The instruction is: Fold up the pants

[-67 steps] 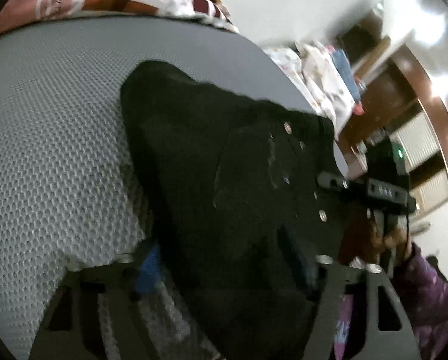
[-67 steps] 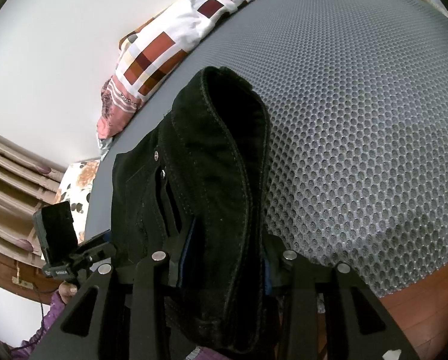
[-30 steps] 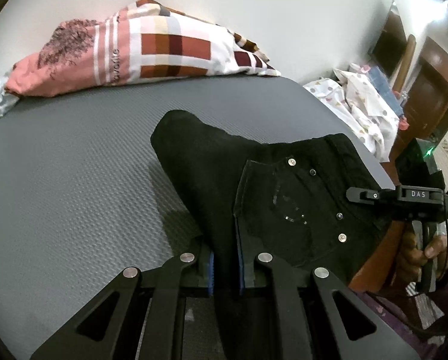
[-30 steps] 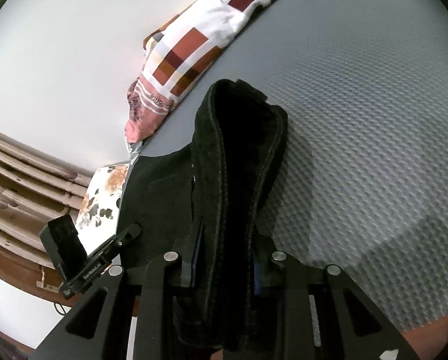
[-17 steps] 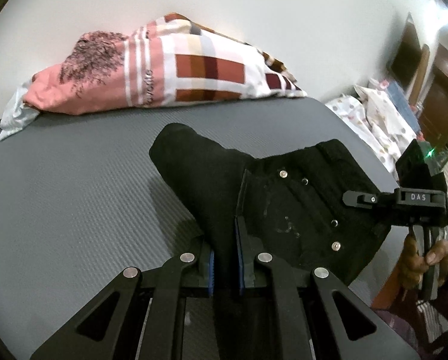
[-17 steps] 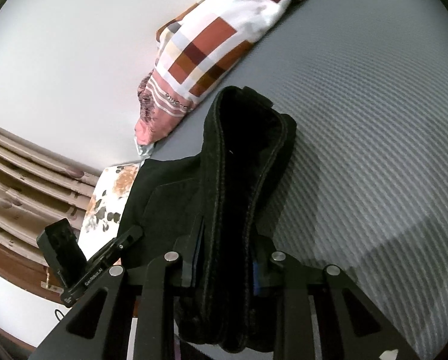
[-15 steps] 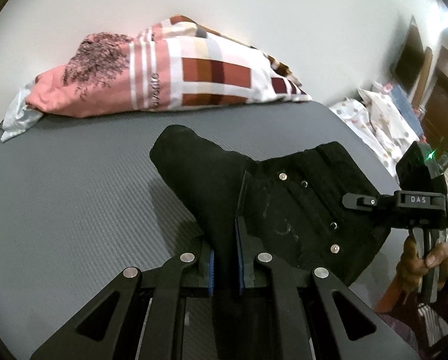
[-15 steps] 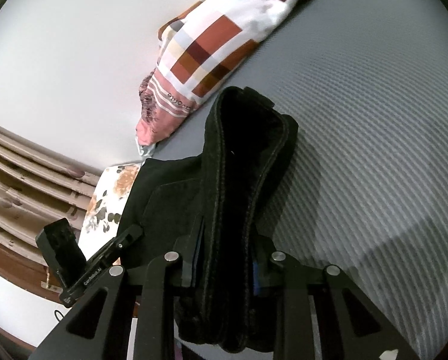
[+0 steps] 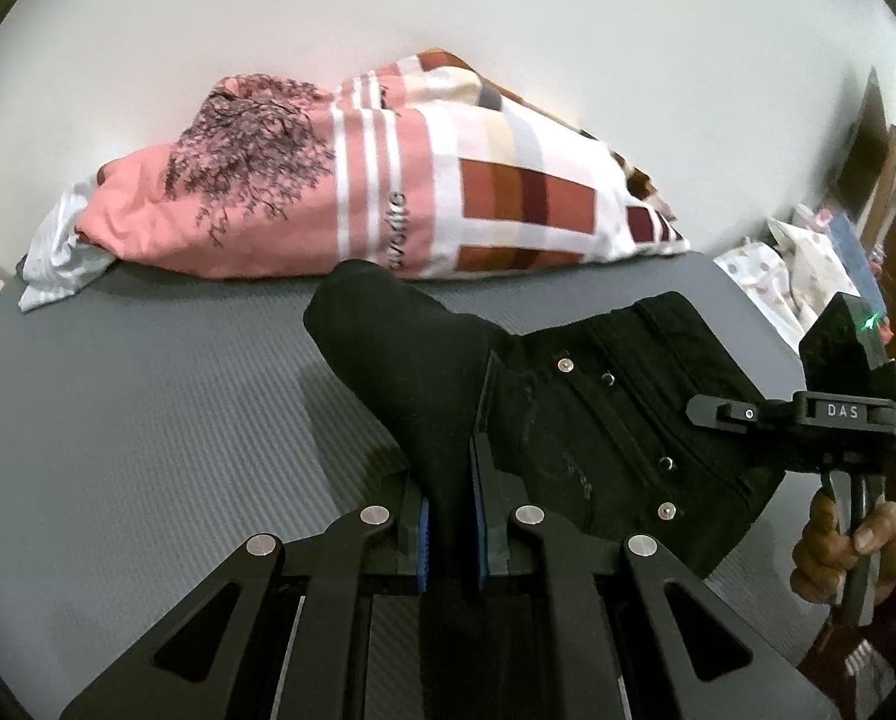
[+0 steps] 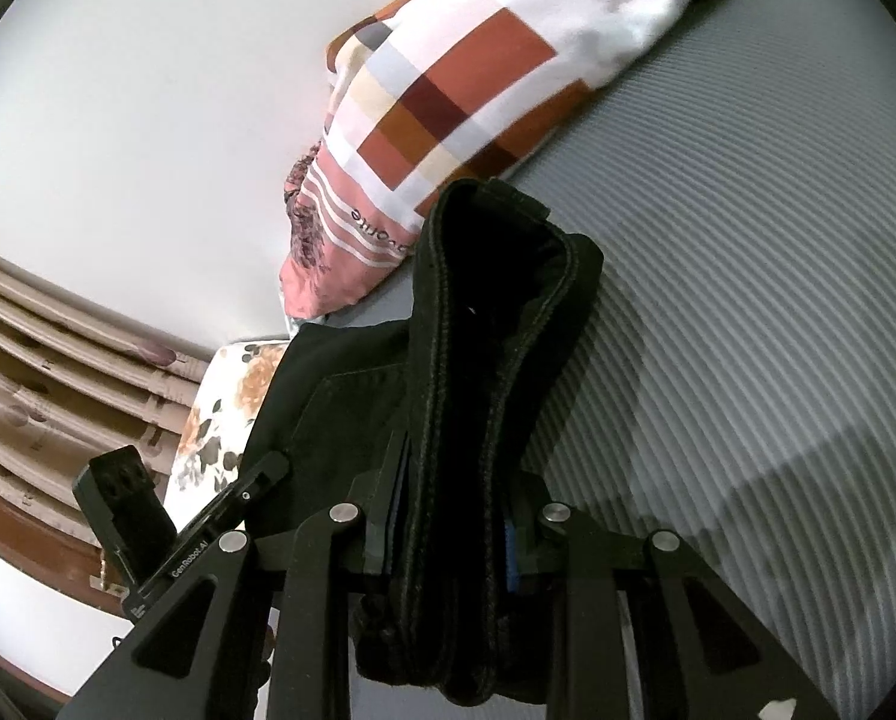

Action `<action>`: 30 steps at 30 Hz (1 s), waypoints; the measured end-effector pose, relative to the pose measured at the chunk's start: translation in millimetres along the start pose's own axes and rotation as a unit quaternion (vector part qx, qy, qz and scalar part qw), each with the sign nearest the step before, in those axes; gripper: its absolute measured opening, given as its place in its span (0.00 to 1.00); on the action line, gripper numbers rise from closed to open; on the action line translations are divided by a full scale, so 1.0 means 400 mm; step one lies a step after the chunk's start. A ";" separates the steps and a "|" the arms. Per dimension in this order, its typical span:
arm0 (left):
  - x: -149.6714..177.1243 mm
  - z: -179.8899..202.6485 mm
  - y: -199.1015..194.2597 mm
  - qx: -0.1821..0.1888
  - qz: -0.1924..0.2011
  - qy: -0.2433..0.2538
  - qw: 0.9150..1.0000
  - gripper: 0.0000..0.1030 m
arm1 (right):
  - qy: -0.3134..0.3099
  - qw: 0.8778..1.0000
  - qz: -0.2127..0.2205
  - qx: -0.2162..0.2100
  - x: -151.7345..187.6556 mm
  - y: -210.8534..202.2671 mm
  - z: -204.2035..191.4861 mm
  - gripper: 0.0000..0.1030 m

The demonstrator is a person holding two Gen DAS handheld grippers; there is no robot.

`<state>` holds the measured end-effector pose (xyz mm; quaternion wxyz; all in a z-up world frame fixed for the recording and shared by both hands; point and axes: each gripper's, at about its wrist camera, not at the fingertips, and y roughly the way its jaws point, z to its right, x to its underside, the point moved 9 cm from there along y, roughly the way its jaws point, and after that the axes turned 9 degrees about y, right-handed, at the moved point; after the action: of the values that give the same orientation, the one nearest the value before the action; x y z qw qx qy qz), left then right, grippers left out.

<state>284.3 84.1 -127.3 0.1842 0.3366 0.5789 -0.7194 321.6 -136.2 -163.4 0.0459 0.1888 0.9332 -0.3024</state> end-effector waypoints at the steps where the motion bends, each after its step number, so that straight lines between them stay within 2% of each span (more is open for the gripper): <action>1: -0.006 -0.010 0.006 -0.002 0.001 -0.001 1.000 0.10 | -0.002 1.000 -0.001 0.000 -0.008 0.010 -0.005 0.23; 10: -0.079 -0.092 0.068 -0.022 0.008 -0.006 1.000 0.10 | -0.007 1.000 0.002 -0.006 -0.091 0.085 -0.031 0.23; 16: -0.101 -0.128 0.092 -0.029 0.012 -0.008 0.999 0.10 | -0.007 1.000 0.003 -0.013 -0.114 0.109 -0.034 0.23; 23: -0.076 -0.156 0.114 -0.036 0.008 -0.018 0.999 0.10 | -0.007 1.000 0.001 -0.018 -0.130 0.132 -0.035 0.23; 30: -0.016 -0.177 0.138 -0.046 -0.008 -0.030 0.998 0.11 | -0.012 1.000 -0.005 -0.013 -0.126 0.131 -0.015 0.23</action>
<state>344.2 136.6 -169.4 0.2115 0.3013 0.6082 -0.7033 388.5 -110.0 -177.3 0.0576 0.1797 0.9374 -0.2928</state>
